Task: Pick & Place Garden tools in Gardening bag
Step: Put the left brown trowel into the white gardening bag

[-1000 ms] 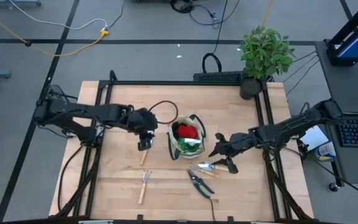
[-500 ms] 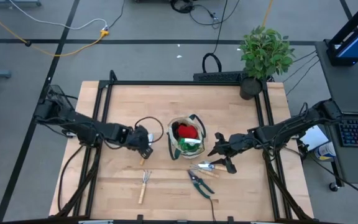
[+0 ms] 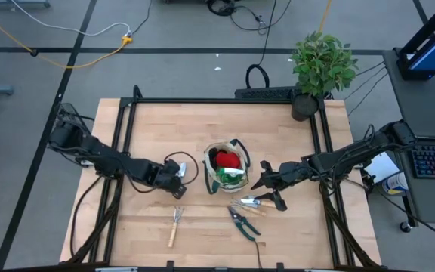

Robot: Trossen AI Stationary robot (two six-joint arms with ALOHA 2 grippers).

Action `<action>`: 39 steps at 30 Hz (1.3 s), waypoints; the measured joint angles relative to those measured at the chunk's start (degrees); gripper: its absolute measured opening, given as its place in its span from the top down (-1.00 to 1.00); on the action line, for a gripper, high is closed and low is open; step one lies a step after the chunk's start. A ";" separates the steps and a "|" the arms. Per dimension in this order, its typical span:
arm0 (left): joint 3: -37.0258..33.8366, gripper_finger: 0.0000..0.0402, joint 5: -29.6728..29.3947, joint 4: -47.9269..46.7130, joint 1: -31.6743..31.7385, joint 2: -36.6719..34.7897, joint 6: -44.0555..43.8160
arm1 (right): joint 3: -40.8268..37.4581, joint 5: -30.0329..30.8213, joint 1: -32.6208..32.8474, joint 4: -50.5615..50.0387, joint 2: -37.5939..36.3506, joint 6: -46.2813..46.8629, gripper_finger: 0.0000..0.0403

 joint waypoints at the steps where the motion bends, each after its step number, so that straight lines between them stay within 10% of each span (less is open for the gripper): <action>1: 0.17 0.19 -0.35 0.13 -0.18 0.78 0.13 | 0.00 0.00 0.00 0.01 0.00 0.00 0.15; 10: 0.02 0.69 -3.54 0.32 -1.05 1.02 1.97 | 0.00 0.00 0.00 0.23 0.00 -0.24 0.15; 19: -0.02 0.69 -9.99 0.65 -1.46 -5.16 6.60 | -0.02 -0.01 0.00 0.38 0.00 -0.23 0.15; 30: 6.53 0.69 -25.86 6.20 -2.00 -21.02 39.06 | -0.02 -0.02 0.00 0.90 -0.02 -0.24 0.15; 39: 9.33 0.69 -3.13 35.68 5.07 -21.71 77.30 | -0.07 -0.02 0.00 2.92 -0.02 -0.24 0.15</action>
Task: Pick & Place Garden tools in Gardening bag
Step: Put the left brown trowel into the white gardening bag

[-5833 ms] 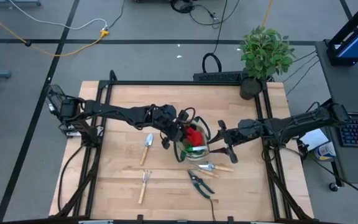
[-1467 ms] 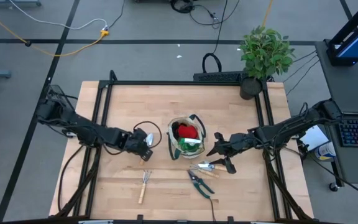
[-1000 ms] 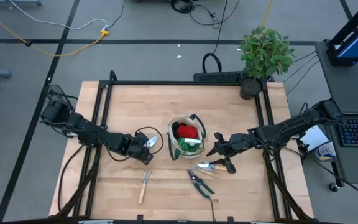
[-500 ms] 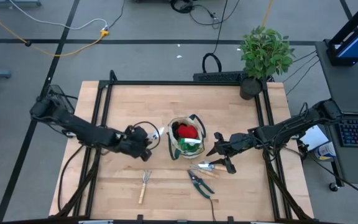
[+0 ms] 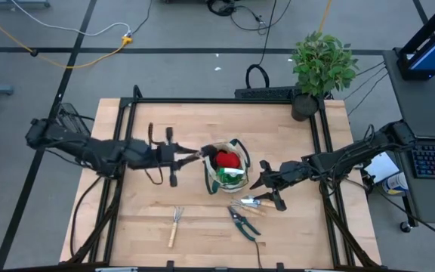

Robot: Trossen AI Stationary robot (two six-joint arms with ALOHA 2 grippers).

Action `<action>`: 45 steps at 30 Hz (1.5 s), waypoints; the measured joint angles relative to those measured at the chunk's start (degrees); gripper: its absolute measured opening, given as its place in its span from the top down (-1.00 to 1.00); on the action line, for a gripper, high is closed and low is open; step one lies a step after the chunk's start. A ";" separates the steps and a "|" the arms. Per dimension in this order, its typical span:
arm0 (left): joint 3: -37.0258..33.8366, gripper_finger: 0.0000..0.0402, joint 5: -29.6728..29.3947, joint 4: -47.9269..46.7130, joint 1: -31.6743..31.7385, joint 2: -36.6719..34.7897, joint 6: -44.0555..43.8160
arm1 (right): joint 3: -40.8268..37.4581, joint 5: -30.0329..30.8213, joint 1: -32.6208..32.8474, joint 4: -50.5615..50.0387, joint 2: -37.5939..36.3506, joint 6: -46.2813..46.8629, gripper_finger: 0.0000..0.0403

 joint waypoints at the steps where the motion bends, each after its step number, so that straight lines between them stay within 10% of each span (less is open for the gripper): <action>1: 0.00 0.69 3.40 2.19 1.28 1.17 1.06 | 0.00 0.00 0.00 0.19 0.00 0.00 0.15; 19: -0.07 0.69 29.39 22.73 15.51 28.01 5.95 | 0.00 0.00 0.00 0.22 0.00 0.00 0.15; 33: -0.04 0.68 27.96 9.78 18.86 30.16 15.91 | 0.00 -0.01 0.00 0.02 0.00 0.00 0.15; 45: -0.04 -0.05 15.83 10.31 17.19 30.16 18.10 | 0.00 -0.01 0.00 0.02 0.00 0.00 0.15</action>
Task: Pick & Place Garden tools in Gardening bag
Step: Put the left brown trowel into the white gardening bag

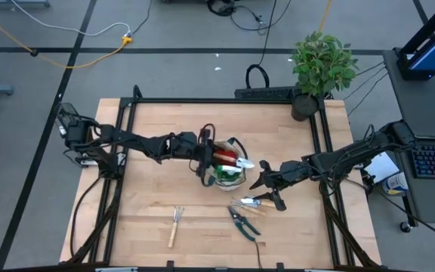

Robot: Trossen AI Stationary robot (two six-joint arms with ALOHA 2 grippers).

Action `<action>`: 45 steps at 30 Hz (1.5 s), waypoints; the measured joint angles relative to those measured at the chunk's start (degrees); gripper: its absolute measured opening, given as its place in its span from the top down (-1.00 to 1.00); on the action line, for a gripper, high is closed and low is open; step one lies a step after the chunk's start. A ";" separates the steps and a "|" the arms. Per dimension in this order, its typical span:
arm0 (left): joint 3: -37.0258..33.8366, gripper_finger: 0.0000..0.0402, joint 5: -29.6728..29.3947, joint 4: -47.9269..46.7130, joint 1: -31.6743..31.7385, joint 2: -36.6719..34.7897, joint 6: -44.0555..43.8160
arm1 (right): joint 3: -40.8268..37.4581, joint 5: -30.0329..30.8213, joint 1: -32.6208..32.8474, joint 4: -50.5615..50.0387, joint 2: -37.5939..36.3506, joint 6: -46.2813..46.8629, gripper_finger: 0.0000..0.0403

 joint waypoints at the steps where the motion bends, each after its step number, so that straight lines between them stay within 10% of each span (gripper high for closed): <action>1: 0.00 -0.08 -0.73 0.00 -0.21 0.00 1.16 | 0.00 0.01 0.00 0.00 0.00 0.00 0.15; 19: -0.07 -0.14 -11.97 -0.10 -7.10 -16.28 6.95 | 0.23 29.70 -0.75 -0.20 -0.35 -31.07 0.15; 30: -0.02 -0.14 -12.46 -6.34 -7.55 -25.94 -2.54 | 0.28 29.76 -6.70 0.56 -0.33 -43.74 0.19; 45: -0.02 -0.14 -12.46 -8.91 -7.55 -26.08 -2.37 | 0.28 21.87 -10.61 -0.24 -0.31 -50.96 0.86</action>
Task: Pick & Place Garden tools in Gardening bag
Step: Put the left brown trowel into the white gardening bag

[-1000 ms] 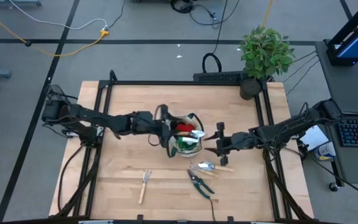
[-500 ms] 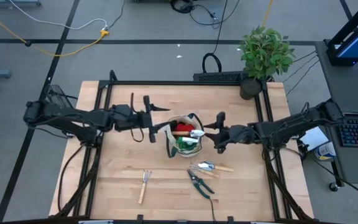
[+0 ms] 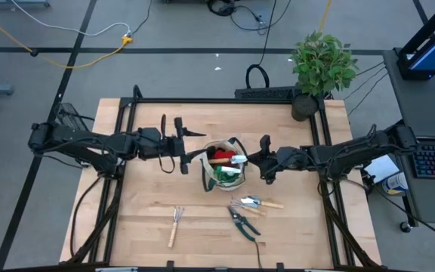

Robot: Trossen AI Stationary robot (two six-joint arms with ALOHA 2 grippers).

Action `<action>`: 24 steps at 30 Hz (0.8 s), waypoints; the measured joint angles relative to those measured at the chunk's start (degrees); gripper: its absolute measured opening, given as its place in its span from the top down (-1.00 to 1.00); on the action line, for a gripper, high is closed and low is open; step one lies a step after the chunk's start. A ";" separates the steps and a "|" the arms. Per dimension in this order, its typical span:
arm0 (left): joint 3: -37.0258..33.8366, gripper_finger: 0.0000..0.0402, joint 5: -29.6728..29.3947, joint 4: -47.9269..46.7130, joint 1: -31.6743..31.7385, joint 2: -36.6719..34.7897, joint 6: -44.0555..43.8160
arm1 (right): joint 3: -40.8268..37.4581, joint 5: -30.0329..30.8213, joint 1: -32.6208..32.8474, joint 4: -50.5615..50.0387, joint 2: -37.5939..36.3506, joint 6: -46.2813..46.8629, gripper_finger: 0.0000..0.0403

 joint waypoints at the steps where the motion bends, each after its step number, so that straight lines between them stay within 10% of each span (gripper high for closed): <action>1: 0.00 -0.14 0.02 -0.07 0.00 0.00 0.01 | 0.00 -0.97 -0.24 0.04 0.00 -0.06 0.90; 24: 0.00 -0.14 0.02 -0.35 0.00 0.00 0.11 | 11.91 -14.66 -3.52 -10.95 0.33 3.42 1.00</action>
